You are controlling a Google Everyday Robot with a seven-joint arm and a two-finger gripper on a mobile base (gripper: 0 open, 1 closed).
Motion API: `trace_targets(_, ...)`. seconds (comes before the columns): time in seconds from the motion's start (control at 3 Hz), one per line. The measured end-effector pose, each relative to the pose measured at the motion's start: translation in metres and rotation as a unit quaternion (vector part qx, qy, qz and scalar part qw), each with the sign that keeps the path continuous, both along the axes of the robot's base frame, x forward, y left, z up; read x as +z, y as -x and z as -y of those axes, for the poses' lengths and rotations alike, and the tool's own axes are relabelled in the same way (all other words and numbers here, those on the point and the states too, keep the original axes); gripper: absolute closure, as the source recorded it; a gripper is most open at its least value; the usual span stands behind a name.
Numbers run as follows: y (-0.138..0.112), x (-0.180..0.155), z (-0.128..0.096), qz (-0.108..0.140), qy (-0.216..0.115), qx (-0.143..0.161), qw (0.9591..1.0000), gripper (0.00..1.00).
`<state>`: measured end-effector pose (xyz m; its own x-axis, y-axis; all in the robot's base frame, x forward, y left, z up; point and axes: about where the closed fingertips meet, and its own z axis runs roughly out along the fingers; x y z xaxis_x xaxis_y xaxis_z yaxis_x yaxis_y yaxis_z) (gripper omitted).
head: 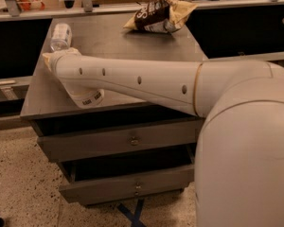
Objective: Move blue plastic bottle near brown chip bag
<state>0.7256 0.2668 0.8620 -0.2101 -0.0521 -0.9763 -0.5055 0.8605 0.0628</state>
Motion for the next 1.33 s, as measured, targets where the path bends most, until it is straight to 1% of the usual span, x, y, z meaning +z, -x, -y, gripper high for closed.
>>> trace_targets(0.33, -0.005, -0.002, 0.005, -0.001, 0.007, -0.013, 0.9999, 0.00)
trace_targets(1.0, -0.019, -0.008, 0.000, 0.003, 0.019, -0.011, 0.9998, 0.00)
trace_targets(1.33, -0.024, -0.012, -0.005, 0.003, 0.027, -0.001, 0.9996, 0.13)
